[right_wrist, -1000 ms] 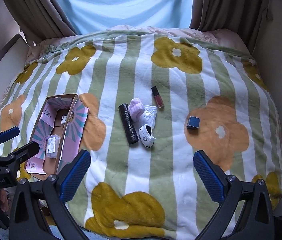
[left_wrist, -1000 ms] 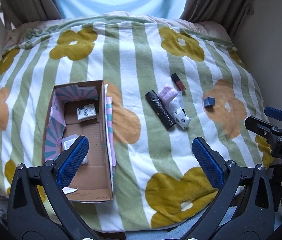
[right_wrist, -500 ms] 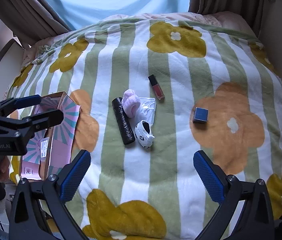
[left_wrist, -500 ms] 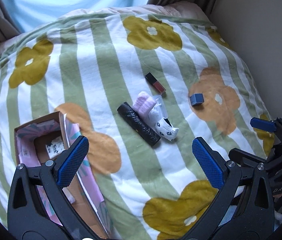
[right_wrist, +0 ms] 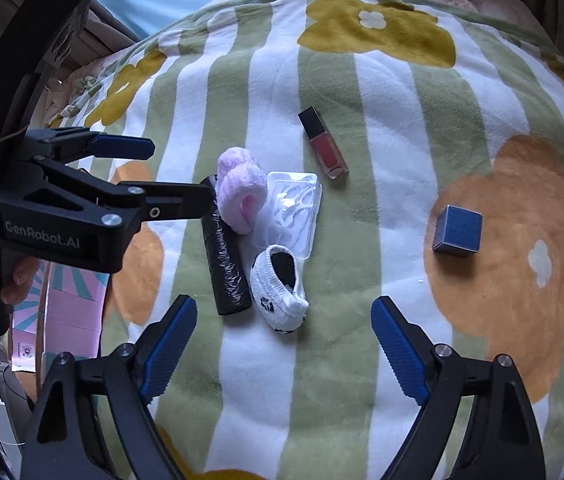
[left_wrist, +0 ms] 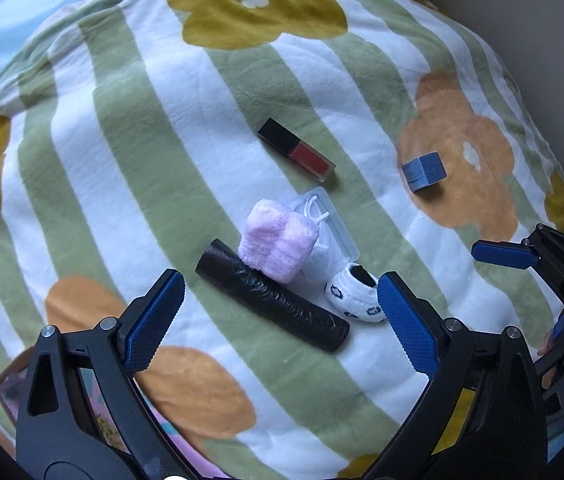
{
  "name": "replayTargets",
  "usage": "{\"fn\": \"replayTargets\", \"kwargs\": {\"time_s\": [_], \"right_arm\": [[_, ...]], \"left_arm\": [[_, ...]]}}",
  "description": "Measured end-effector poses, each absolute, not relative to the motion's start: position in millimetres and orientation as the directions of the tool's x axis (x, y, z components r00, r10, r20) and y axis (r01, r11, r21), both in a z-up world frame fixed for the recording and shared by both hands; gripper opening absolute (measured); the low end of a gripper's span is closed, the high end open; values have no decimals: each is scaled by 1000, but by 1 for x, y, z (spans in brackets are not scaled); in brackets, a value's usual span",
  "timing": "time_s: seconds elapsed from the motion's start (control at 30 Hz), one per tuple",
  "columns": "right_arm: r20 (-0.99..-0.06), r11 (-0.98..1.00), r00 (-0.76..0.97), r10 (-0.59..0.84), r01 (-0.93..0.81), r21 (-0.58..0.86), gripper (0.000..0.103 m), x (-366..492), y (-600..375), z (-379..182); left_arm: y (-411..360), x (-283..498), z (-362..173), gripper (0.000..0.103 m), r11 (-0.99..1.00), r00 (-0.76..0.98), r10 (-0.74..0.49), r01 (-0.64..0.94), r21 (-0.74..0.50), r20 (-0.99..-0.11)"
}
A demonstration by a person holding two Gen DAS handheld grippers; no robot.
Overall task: Organize objects
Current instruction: 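Grasp the pink fluffy hair tie with left tool while right tool grasps the white sock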
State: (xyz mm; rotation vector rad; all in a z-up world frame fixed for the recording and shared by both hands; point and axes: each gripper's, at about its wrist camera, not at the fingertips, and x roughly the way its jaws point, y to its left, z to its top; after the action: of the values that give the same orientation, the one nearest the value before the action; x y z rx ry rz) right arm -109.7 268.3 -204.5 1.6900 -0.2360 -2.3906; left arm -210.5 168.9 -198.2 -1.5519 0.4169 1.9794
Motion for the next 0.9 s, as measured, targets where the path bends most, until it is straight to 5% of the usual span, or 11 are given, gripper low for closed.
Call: {"fn": "replayTargets", "kwargs": {"time_s": [0.17,0.37,0.47,0.57,0.67,0.8,0.9], "right_arm": [[-912,-960,-301,-279,65,272,83,-117,271,-236],[-892,-942,-305,-334,72,328,74,-124,274,-259],[-887,-935,-298,-353,71,348,72,-128,273,-270],[-880,-925,-290,-376,68,373,64,-131,272,-277],[-875,-917,-279,-396,77,391,55,-133,269,-280],[-873,-910,-258,-414,101,401,34,-134,261,-281],[-879,-917,-261,-398,108,383,34,-132,256,-277]], "left_arm": [[189,-221,-235,94,-740,-109,227,-665,-99,-968],[195,-227,-269,76,-729,-48,193,-676,-110,-980],[192,-229,-278,74,-731,-38,187,-673,-114,-982],[190,-230,-282,71,-726,-38,197,-677,-120,-980],[189,-234,-283,54,-726,-20,212,-673,-144,-977],[187,-239,-285,45,-730,-7,221,-664,-161,-975],[185,-239,-283,41,-730,-15,222,-665,-156,-975]]}}
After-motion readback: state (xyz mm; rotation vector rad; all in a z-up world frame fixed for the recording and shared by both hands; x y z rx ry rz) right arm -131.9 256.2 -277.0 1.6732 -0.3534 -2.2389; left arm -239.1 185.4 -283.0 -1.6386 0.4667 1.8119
